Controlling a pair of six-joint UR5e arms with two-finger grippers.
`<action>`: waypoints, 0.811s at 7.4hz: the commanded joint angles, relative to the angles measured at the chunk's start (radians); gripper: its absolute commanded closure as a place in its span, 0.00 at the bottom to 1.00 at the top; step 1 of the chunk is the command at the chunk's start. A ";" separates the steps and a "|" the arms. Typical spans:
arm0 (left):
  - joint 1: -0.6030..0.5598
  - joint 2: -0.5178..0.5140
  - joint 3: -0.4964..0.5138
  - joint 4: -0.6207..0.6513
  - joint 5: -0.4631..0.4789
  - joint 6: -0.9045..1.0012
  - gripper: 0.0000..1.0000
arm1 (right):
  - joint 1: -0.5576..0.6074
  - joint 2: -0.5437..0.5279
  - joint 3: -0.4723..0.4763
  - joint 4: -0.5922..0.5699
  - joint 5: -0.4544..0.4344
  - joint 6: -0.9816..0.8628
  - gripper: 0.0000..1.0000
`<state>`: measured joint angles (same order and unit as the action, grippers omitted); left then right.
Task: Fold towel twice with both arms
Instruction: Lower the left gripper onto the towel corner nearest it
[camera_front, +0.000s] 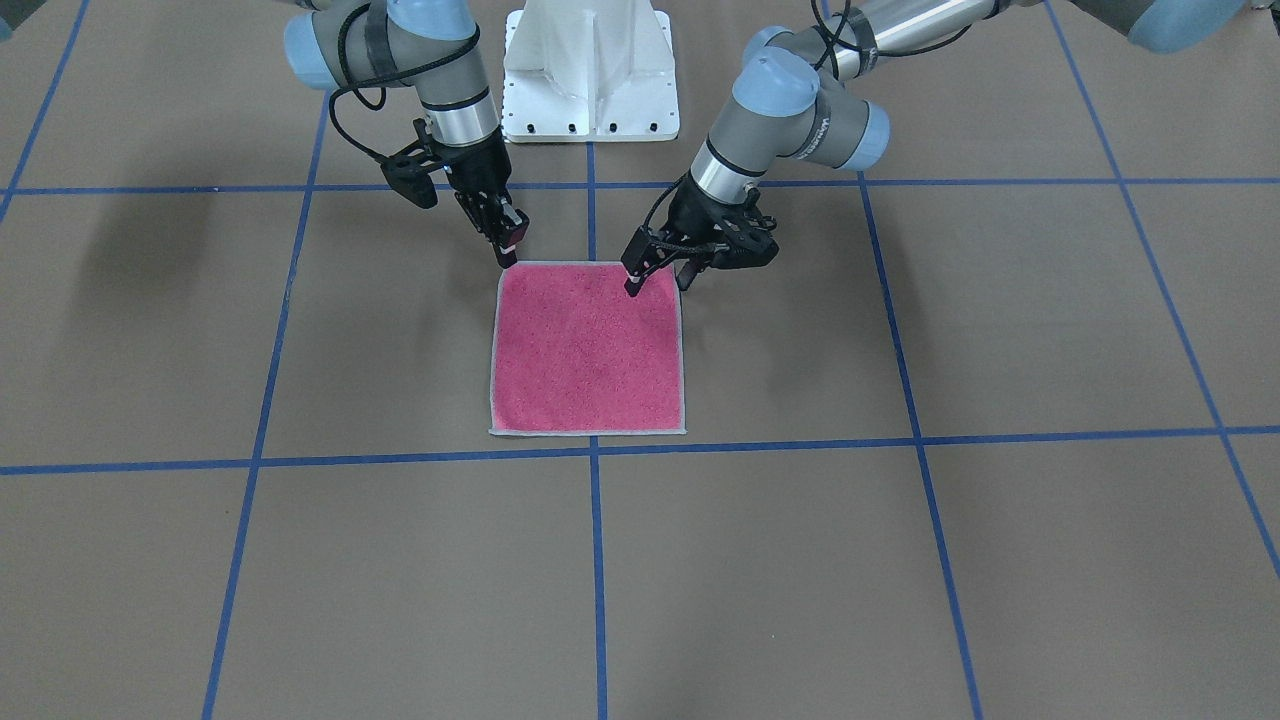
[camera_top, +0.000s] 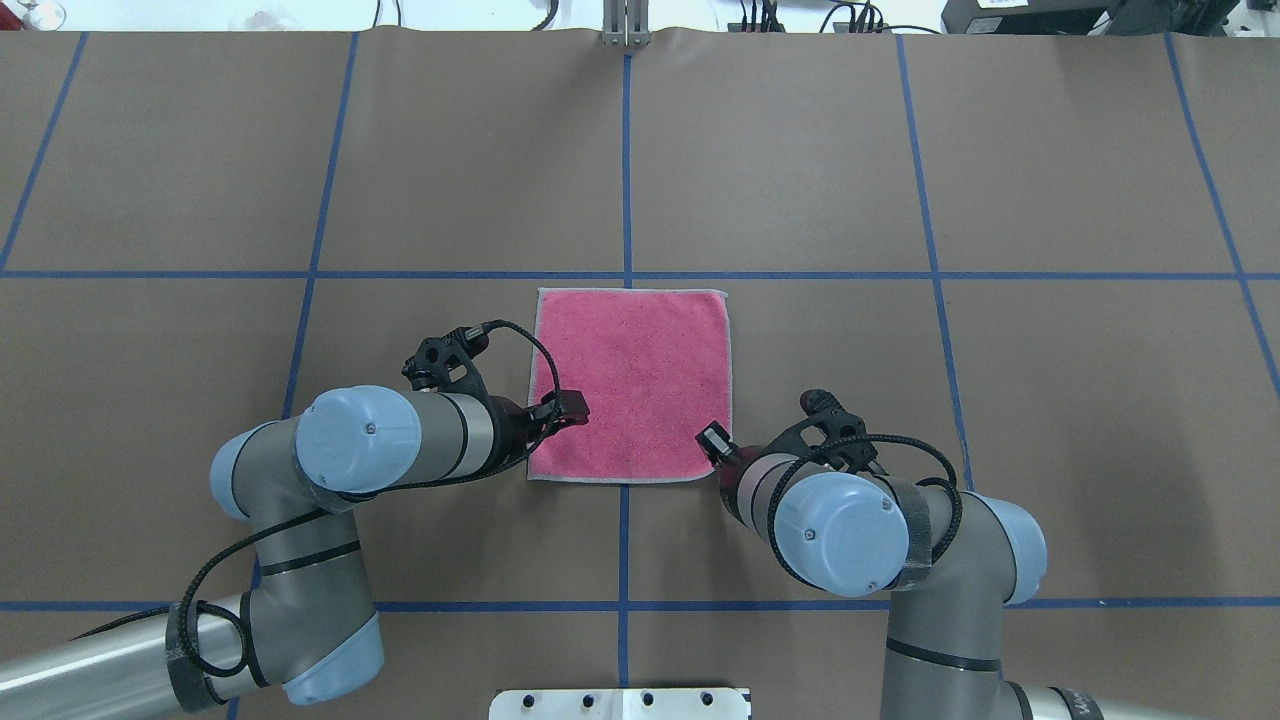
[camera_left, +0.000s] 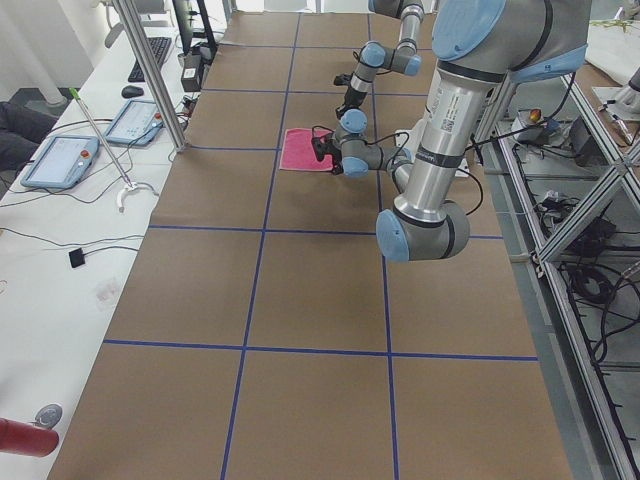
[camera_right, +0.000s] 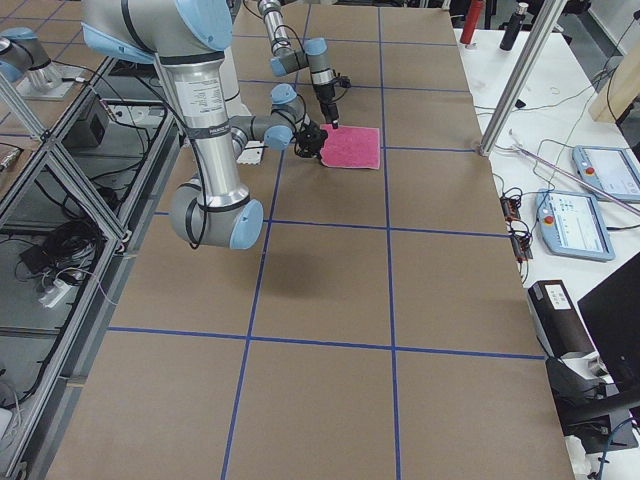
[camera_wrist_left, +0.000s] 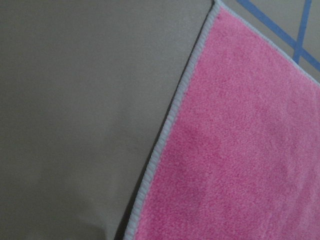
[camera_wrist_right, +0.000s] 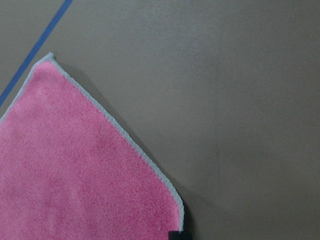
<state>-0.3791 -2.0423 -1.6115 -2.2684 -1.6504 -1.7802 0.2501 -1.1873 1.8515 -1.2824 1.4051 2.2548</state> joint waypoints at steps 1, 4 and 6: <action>-0.001 0.001 0.002 -0.002 0.001 0.004 0.10 | 0.000 0.000 0.002 0.000 0.000 -0.001 1.00; 0.002 0.004 0.004 -0.045 0.001 0.007 0.08 | 0.000 -0.002 0.000 0.000 0.000 -0.001 1.00; 0.002 0.011 0.001 -0.065 -0.006 0.007 0.06 | 0.000 -0.002 0.000 0.000 0.000 -0.001 1.00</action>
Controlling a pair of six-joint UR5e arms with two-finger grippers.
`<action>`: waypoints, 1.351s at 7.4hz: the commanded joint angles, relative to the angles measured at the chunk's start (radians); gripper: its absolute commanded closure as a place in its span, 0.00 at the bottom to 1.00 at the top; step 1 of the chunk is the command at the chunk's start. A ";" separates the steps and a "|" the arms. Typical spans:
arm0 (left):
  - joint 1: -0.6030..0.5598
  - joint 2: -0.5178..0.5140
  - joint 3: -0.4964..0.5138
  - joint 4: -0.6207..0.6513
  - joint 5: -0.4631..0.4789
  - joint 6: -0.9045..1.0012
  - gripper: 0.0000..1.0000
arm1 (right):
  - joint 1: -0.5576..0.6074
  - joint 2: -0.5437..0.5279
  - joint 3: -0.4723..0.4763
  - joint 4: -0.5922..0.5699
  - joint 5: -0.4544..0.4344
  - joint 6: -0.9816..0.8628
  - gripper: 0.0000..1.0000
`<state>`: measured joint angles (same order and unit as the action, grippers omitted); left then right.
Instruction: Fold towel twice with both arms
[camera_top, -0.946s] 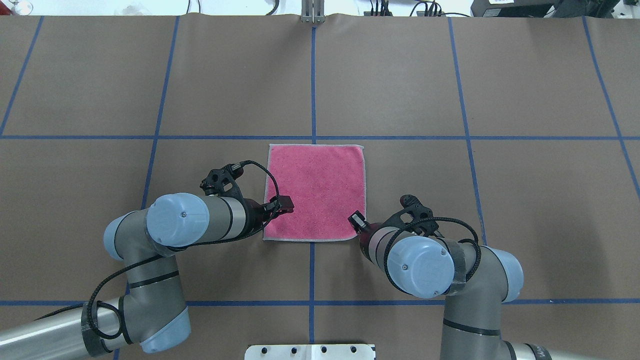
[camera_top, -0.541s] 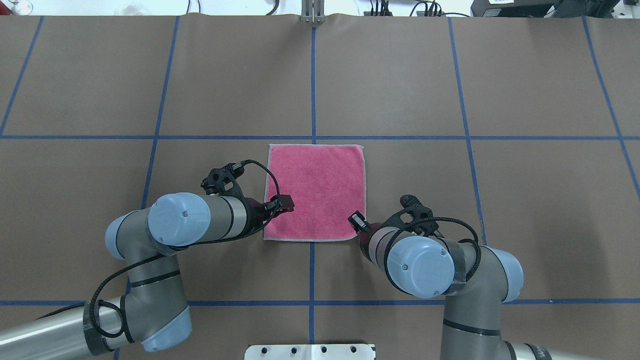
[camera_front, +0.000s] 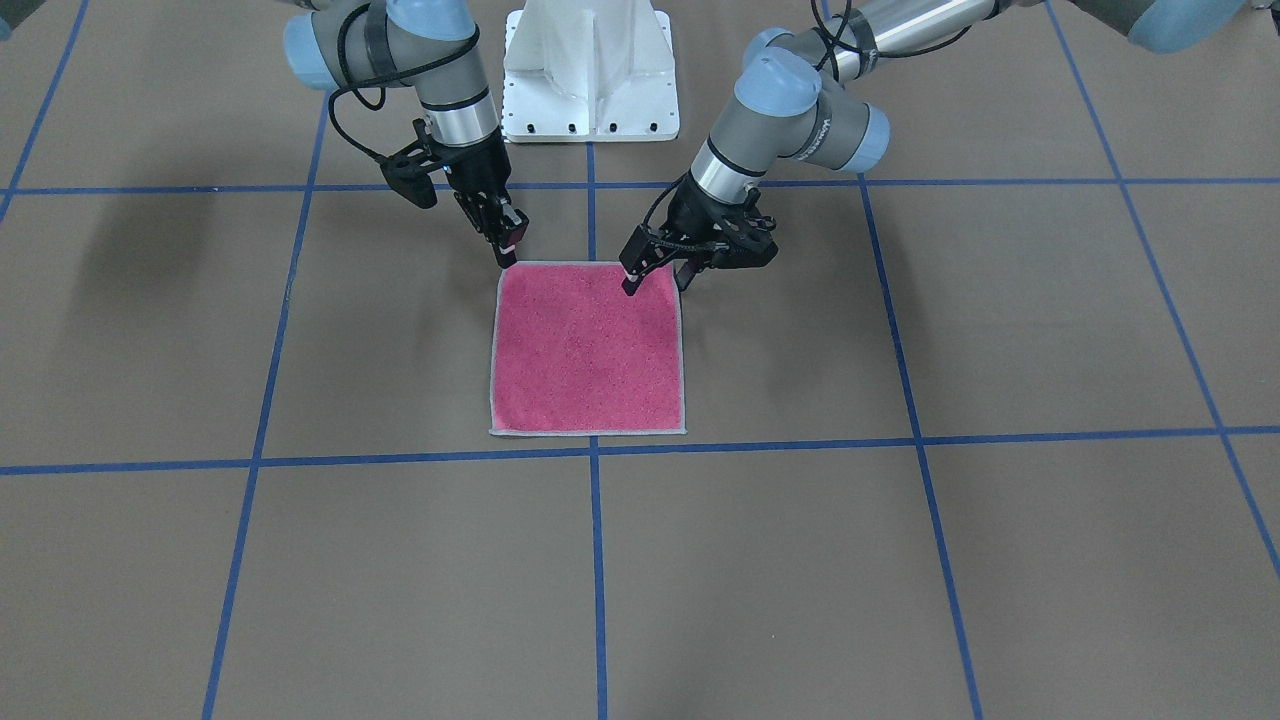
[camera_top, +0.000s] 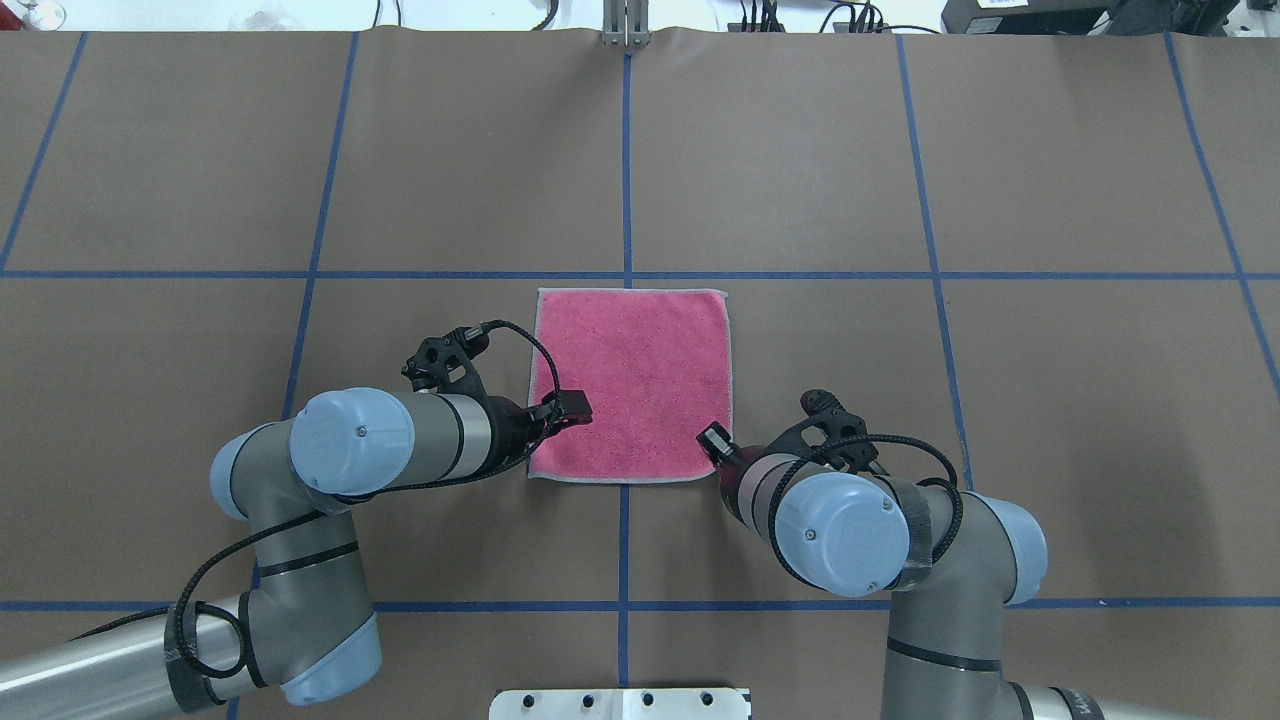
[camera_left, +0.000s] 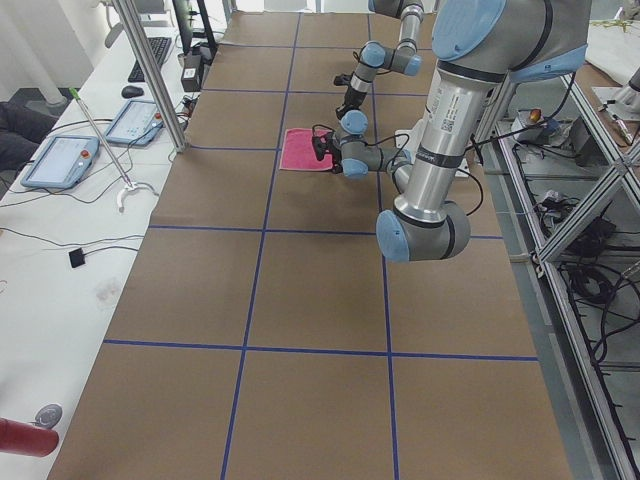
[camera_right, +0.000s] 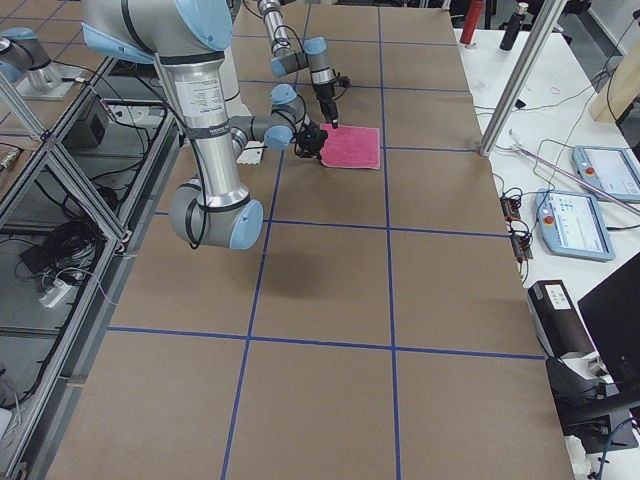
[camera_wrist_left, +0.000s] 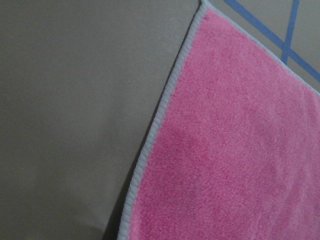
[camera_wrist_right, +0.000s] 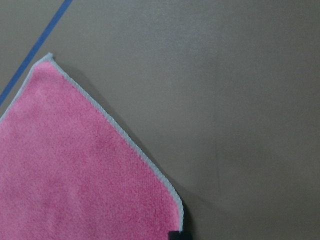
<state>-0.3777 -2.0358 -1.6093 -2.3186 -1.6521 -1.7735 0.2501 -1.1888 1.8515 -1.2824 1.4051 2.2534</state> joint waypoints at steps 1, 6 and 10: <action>0.000 0.006 -0.004 -0.015 -0.006 0.000 0.05 | 0.002 -0.002 0.000 0.000 0.000 0.000 1.00; 0.002 0.012 -0.014 -0.018 -0.071 0.016 0.01 | 0.002 -0.006 0.000 0.000 -0.006 0.000 1.00; -0.013 0.009 -0.014 -0.018 -0.061 0.032 0.01 | 0.002 -0.005 0.000 0.000 -0.008 0.000 1.00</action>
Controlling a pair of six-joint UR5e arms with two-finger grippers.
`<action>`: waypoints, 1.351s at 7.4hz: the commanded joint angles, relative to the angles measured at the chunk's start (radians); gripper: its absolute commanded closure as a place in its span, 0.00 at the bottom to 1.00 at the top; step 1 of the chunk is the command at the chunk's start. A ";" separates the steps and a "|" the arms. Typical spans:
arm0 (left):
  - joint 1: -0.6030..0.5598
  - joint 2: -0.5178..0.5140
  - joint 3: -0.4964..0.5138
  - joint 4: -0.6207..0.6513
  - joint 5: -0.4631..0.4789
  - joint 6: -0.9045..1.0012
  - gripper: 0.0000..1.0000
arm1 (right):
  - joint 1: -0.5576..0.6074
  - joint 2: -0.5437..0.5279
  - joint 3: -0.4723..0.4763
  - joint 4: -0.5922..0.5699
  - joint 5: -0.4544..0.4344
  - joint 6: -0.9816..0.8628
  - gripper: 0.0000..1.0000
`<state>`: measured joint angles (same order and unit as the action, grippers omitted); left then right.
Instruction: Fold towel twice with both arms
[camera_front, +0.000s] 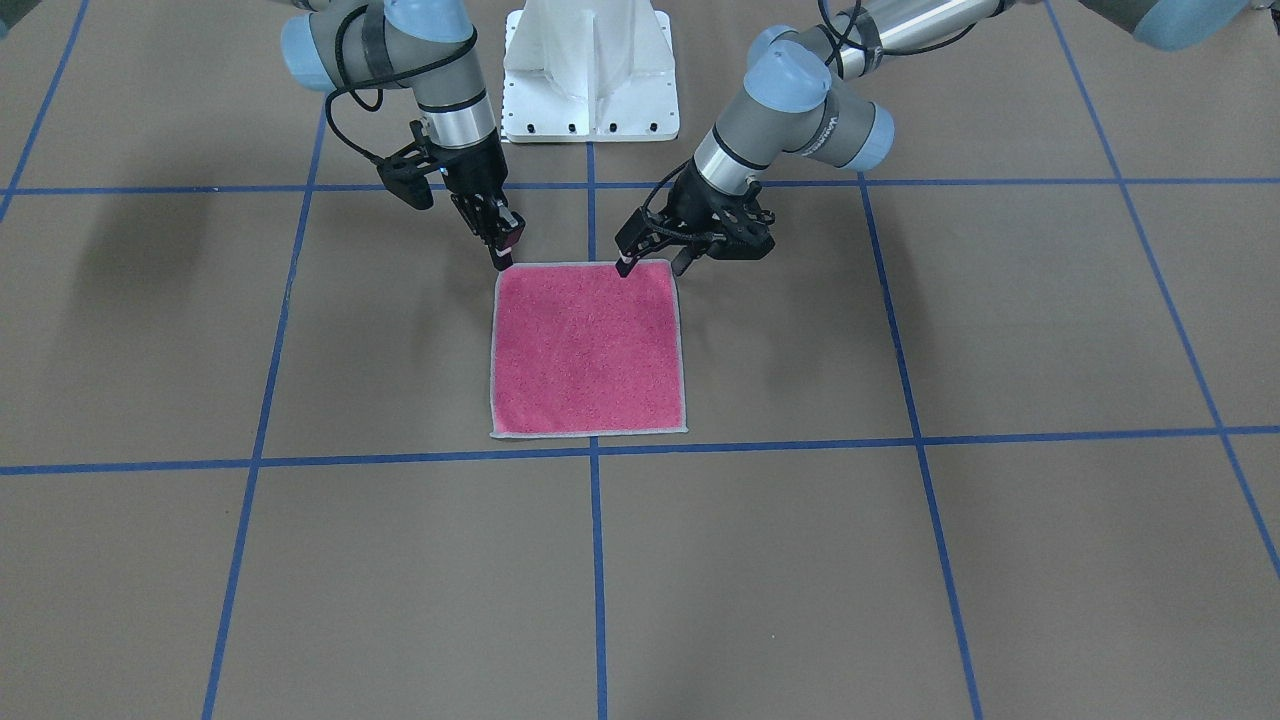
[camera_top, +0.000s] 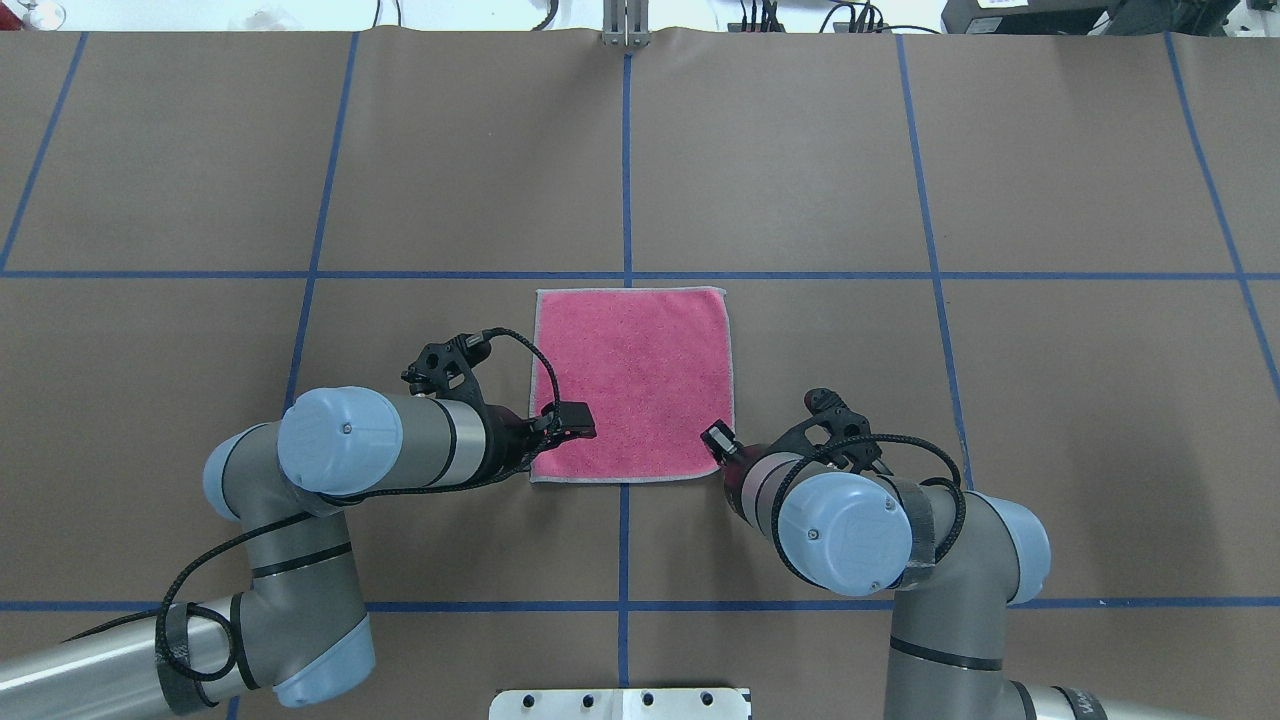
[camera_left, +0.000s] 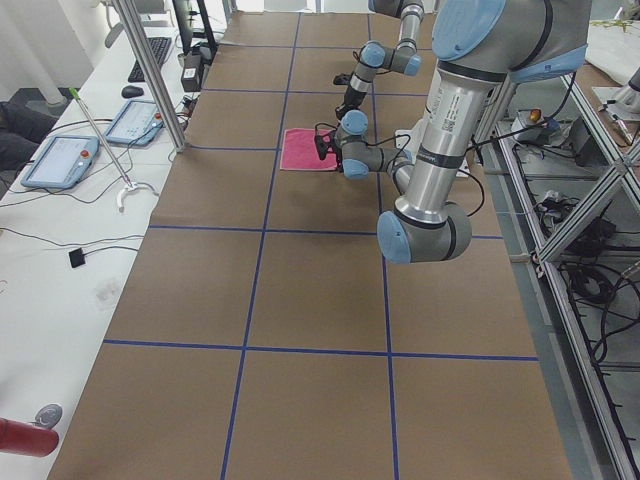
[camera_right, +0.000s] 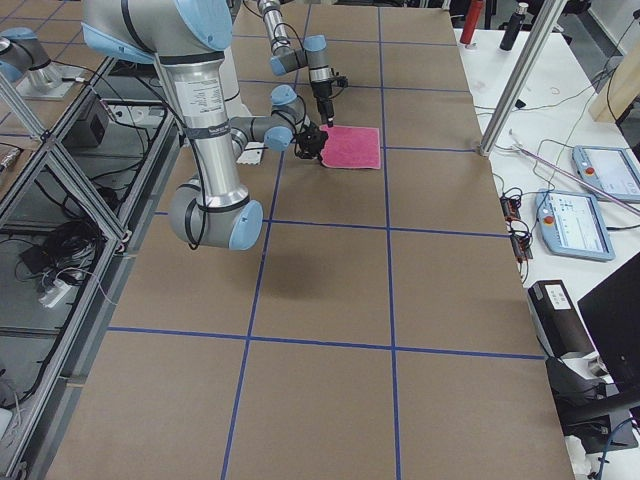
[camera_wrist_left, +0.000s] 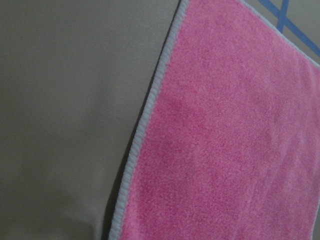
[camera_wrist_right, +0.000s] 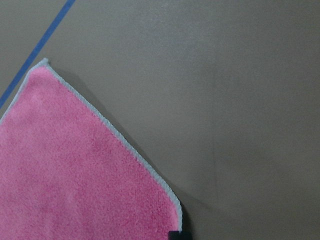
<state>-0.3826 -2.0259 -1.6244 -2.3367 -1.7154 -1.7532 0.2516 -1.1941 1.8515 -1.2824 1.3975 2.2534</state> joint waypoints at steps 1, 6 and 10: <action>-0.010 -0.002 0.008 0.002 0.003 0.033 0.01 | 0.000 0.001 0.000 0.000 0.000 0.000 1.00; -0.022 -0.004 0.038 0.007 0.004 0.050 0.01 | 0.000 0.002 0.000 0.000 0.000 0.000 1.00; -0.019 -0.014 0.040 0.002 0.004 0.049 0.01 | 0.000 0.002 0.002 0.000 0.000 0.000 1.00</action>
